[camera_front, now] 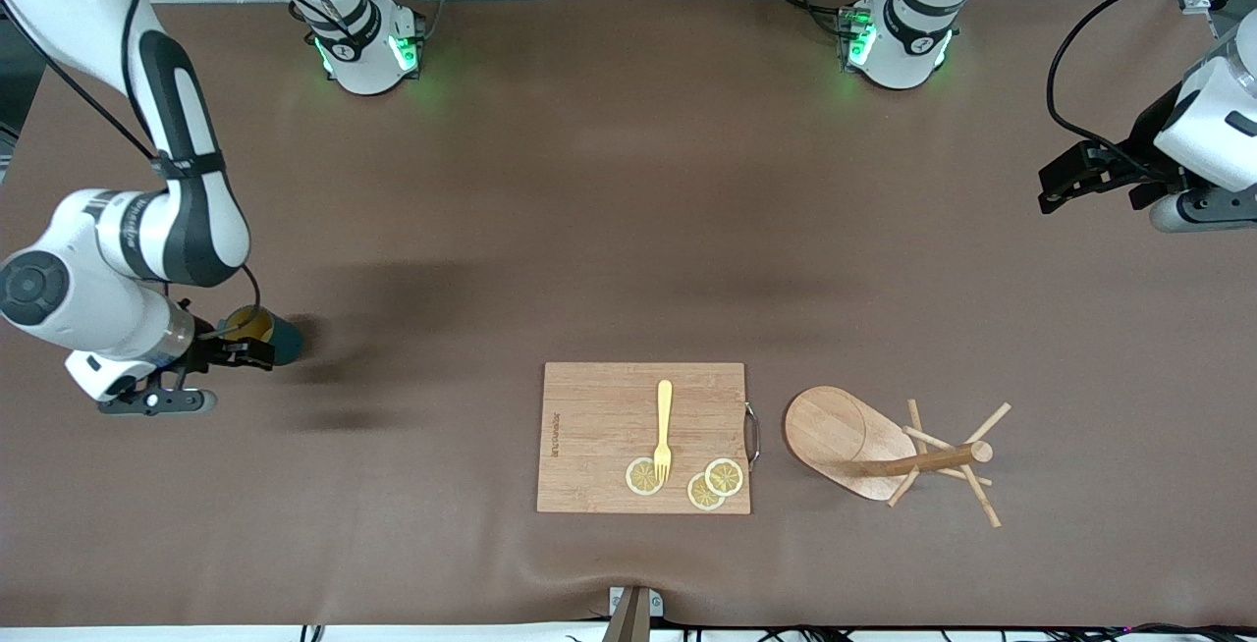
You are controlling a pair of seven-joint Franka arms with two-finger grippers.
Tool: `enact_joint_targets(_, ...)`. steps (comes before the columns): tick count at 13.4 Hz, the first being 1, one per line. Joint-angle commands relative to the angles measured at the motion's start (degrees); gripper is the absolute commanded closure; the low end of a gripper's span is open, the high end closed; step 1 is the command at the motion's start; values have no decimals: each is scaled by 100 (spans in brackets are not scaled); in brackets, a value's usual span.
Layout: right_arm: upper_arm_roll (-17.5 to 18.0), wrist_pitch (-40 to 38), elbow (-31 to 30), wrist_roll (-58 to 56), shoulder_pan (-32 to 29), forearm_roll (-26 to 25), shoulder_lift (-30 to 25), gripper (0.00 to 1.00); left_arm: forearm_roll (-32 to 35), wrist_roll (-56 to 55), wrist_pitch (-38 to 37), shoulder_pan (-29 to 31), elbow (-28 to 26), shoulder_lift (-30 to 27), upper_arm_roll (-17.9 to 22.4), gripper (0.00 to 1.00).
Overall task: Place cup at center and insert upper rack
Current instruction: 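Lower the right gripper over the teal mug rim and grasp it, then lift the teal mug with the right gripper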
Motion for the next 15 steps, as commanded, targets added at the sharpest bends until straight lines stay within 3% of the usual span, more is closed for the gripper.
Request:
enact_joint_targets(1,-33,8,-62,42,25,-17,129,0,135,36,-23,-2,32,-49,-26,0)
enact_joint_targets(12,-33,-616,-150,34,16,369,251,0,73,18,-23,7,15,-41,-26,0)
enact_joint_targets(13,-33,-616,-142,34,7,369,269,5,73,18,-23,16,15,-41,-26,0)
enact_joint_targets(14,-33,-616,-142,25,7,369,269,18,73,35,-23,24,15,-41,-26,0)
enact_joint_targets(15,-33,-616,-142,-1,16,361,261,40,73,62,-23,33,15,-41,-26,0)
